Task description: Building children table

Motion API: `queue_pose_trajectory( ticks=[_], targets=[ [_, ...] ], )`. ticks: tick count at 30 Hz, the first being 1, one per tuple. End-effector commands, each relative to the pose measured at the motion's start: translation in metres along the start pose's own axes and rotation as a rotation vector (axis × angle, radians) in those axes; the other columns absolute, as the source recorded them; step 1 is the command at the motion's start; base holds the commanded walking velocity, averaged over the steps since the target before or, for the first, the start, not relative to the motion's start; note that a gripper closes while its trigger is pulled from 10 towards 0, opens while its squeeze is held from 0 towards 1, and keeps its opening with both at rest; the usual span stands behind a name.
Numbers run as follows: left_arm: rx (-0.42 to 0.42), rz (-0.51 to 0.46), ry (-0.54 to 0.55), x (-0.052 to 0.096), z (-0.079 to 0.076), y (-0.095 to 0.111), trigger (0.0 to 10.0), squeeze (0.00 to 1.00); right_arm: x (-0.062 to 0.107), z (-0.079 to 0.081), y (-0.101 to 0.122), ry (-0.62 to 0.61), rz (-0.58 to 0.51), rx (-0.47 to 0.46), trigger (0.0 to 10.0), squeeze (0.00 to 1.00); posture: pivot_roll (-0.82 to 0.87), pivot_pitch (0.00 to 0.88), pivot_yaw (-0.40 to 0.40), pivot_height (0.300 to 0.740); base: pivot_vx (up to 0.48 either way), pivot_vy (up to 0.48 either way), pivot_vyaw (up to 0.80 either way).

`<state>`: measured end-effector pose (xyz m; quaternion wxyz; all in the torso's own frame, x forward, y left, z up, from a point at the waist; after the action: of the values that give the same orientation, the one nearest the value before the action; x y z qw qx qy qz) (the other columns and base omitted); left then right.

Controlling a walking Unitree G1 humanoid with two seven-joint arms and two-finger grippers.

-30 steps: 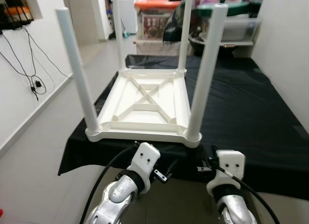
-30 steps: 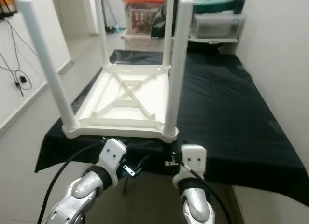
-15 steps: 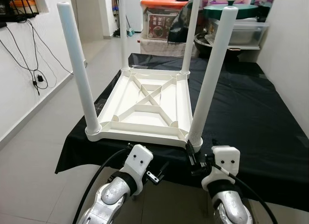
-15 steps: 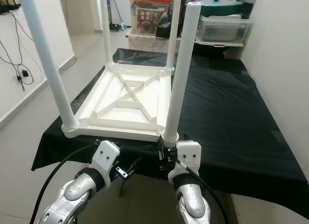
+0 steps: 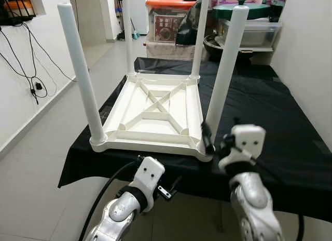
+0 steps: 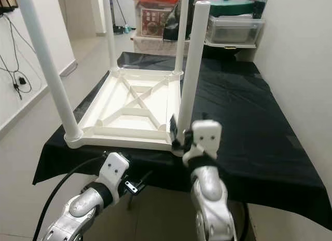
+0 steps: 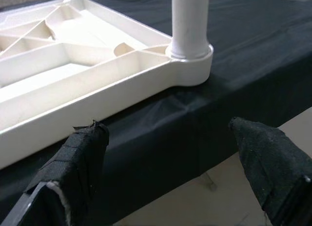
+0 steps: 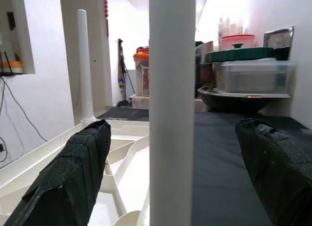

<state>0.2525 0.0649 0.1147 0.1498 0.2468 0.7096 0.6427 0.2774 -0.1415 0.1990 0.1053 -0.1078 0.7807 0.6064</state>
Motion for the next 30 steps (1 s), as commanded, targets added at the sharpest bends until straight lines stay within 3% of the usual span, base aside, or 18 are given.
queue_pose_trajectory(
  ticks=[1,16,18,30],
  targets=[
    [0.008,0.001,-0.002,0.001,0.000,0.001,10.0,0.00,-0.003,0.002,-0.008,0.011,0.041,-0.022,10.0,0.00,0.12,0.000,-0.050,0.740,0.000,0.000,0.00],
    [0.011,0.005,-0.004,0.006,-0.003,0.002,10.0,0.00,-0.046,0.002,0.002,0.053,0.002,-0.012,10.0,0.00,0.13,0.000,-0.062,0.740,0.000,0.000,0.00],
    [0.013,0.008,-0.004,0.008,-0.004,0.002,10.0,0.00,-0.058,-0.003,0.002,0.032,0.000,-0.012,10.0,0.00,0.13,0.000,-0.064,0.740,0.000,0.000,0.00],
    [0.014,0.013,-0.001,0.010,-0.006,0.002,10.0,0.00,-0.082,-0.020,0.012,-0.035,-0.015,-0.069,10.0,0.00,0.14,0.000,-0.071,0.740,0.000,0.000,0.00]
  ],
)
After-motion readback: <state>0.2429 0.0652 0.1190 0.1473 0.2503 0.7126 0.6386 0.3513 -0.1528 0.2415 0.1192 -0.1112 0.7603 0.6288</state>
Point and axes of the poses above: a point about 5 cm out from each wrist's last joint towards the gripper, its own x axis pointing back from the gripper into the wrist, its own y axis along the axis of the wrist's last joint, z = x × y, the point moved 1 cm from there along -x, pointing out of the wrist towards the gripper, and after that the axes turned 14 degrees about x, right-handed, at the moved point
